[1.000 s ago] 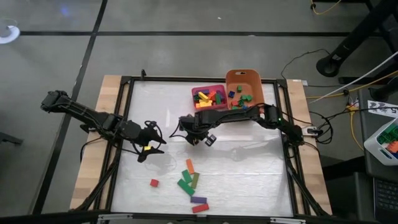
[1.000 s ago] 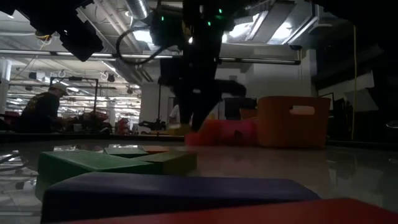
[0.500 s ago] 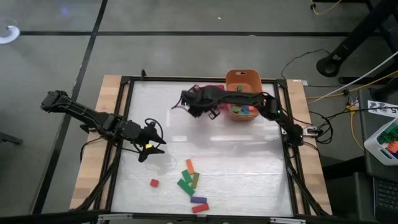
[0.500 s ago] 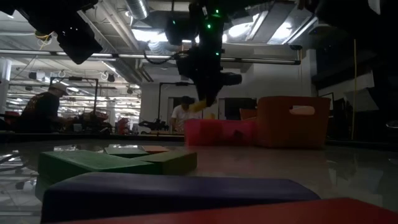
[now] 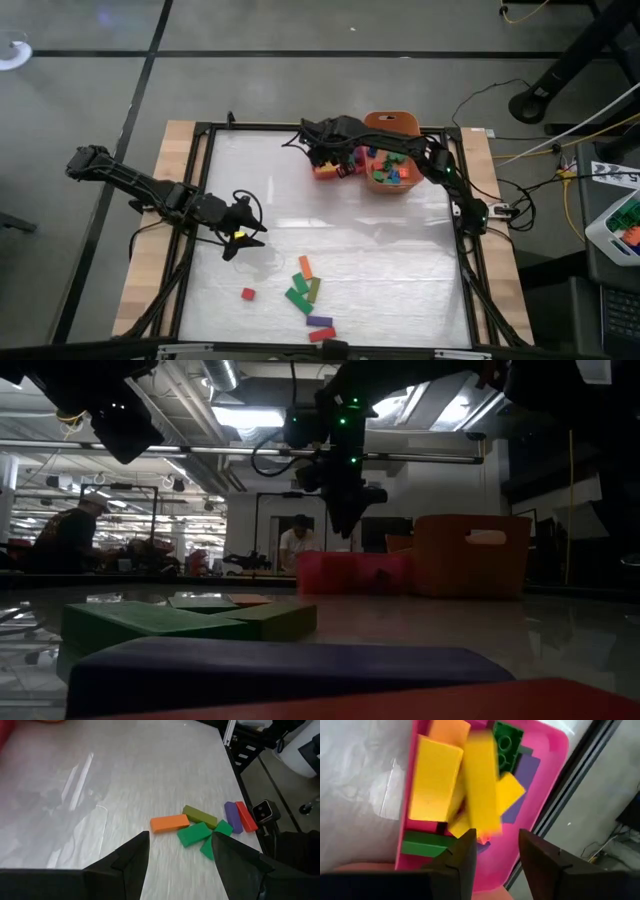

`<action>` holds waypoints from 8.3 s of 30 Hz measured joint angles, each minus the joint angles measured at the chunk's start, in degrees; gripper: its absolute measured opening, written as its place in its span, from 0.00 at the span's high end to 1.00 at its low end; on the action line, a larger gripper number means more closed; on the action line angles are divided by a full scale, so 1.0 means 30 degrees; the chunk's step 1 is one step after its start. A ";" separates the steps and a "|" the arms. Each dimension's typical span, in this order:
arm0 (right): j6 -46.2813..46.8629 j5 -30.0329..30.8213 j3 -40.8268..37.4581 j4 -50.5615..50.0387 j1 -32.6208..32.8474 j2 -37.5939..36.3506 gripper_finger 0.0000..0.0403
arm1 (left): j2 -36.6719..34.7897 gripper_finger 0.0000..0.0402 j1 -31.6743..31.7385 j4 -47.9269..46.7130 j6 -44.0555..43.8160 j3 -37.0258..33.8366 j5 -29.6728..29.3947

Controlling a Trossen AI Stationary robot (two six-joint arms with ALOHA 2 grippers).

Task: Sort blocks by size
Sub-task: Put the small red block into the orange bin, then put the large orange block into the pink bin

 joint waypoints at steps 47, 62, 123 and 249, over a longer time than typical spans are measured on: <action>0.5691 -0.3253 -0.0003 -0.2475 0.7909 0.0000 0.58 | 1.2020 0.50 -0.9122 0.2294 -0.3408 0.0714 -0.0730; 0.6528 -0.3246 -0.0003 -0.3264 1.0999 0.0000 0.58 | 1.2524 0.71 -0.9075 0.4395 -0.2344 0.0729 -0.3530; 2.3183 0.0421 -1.5777 -0.2439 1.9310 -0.9289 0.58 | 2.6810 0.46 1.1188 1.5315 0.8670 1.8870 0.0240; 0.9943 -0.3584 -1.2513 0.8370 1.4917 -0.7665 0.58 | 1.7945 0.79 0.9506 1.3251 1.1068 0.5536 0.7805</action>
